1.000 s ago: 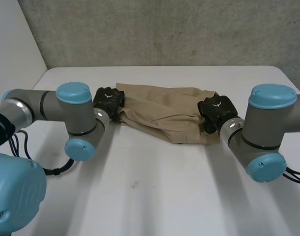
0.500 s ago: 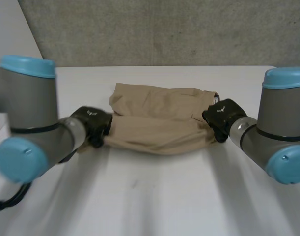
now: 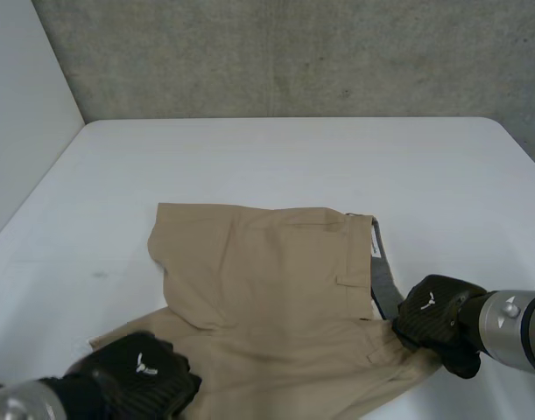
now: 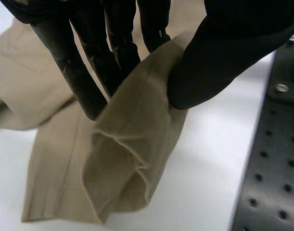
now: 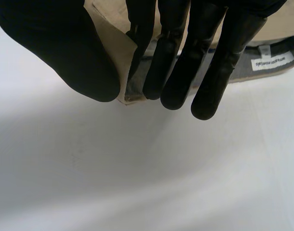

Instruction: Fold the shorts.

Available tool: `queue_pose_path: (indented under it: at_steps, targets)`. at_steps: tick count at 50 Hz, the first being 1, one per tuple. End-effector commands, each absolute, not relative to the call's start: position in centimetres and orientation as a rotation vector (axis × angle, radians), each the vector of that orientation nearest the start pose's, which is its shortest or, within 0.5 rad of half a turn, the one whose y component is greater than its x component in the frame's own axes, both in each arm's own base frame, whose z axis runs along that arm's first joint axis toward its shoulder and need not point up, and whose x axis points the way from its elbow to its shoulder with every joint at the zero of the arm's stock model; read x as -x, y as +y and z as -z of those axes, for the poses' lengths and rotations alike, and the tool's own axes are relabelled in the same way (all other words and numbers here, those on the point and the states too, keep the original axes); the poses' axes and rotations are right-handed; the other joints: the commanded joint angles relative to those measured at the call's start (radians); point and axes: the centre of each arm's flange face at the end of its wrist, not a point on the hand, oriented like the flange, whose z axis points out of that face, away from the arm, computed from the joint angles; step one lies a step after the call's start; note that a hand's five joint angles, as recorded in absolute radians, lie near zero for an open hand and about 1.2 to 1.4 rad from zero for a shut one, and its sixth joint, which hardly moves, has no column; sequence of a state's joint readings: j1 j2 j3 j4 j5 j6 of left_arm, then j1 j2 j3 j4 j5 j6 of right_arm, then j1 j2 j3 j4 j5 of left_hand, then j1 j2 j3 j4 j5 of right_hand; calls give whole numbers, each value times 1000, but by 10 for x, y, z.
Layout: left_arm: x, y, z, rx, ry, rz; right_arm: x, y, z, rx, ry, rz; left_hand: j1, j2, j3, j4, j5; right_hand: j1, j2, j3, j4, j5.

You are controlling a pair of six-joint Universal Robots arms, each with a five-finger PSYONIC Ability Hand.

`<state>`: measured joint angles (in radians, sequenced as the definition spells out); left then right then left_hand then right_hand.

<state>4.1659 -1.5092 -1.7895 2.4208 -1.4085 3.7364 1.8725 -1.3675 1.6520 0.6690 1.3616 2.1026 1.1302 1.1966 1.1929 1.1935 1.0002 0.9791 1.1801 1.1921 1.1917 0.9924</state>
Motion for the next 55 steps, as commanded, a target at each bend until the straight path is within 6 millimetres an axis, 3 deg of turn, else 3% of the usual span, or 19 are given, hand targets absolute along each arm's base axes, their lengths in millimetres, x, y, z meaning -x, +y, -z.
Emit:
queue_pose_path:
  at_steps: [1,6,9,13,18,27,34,38,47,48,49,50,51,52,53,55]
  targets:
    - [242,-151,-225,-1608,2490,1261,-226,-207,-200,1806,2278,1170,266,200,203,203,222,417,216,204,205,229]
    - [257,-195,-222,-1529,2429,1341,-237,-240,-196,1605,2320,1313,266,200,203,203,222,417,216,204,205,229]
    - [266,-217,-222,-1494,2403,1368,-240,-247,-197,1554,2317,1354,266,200,203,203,222,417,216,204,205,229]
    - [276,-239,-222,-1471,2373,1423,-249,-264,-201,1466,2278,1506,266,200,203,203,222,417,216,204,205,229]
    - [294,-274,-219,-1430,2304,1548,-262,-300,-209,1309,2223,1793,266,200,203,203,222,417,216,204,205,229]
    - [317,-335,-180,-1300,2199,1667,-282,-337,-187,1268,2247,1946,266,200,203,203,222,417,216,204,205,229]
    - [327,-361,-151,-1238,2129,1727,-289,-358,-156,1267,2261,1956,266,200,203,203,222,417,216,204,205,229]
    - [335,-377,-137,-1244,1993,1800,-293,-367,-141,1254,2260,1991,231,165,169,168,187,417,216,204,205,229]
    - [345,-400,-138,-1211,1684,1943,-301,-368,-141,1259,2246,2044,126,59,63,62,81,417,216,204,205,229]
    - [345,-401,-138,-1203,1670,1961,-302,-367,-141,1259,2242,2044,18,-48,-45,-45,-26,417,216,204,205,229]
    - [344,-402,-138,-1202,1668,1963,-303,-367,-145,1251,2233,2052,-82,-148,-145,-145,-126,177,-24,-36,-36,-11]
    - [343,-403,-138,-1206,1667,1966,-303,-367,-147,1246,2228,2059,-449,-516,-512,-512,-494,-70,-271,-283,-282,-257]
    - [343,-403,-138,-1210,1667,1970,-303,-367,-149,1241,2224,2065,-624,-691,-687,-688,-669,-363,-564,-576,-575,-551]
    - [344,-402,-138,-1223,1669,1974,-303,-367,-154,1230,2216,2081,-815,-881,-878,-878,-859,-804,-1005,-1018,-1017,-992]
    - [347,-399,-137,-1241,1667,1980,-303,-367,-156,1225,2214,2087,-956,-1022,-1018,-1019,-1000,-805,-1006,-1018,-1017,-992]
    - [351,-391,-136,-1285,1678,1977,-302,-367,-169,1185,2187,2128,-956,-1022,-1018,-1019,-1000,-805,-1006,-1018,-1017,-992]
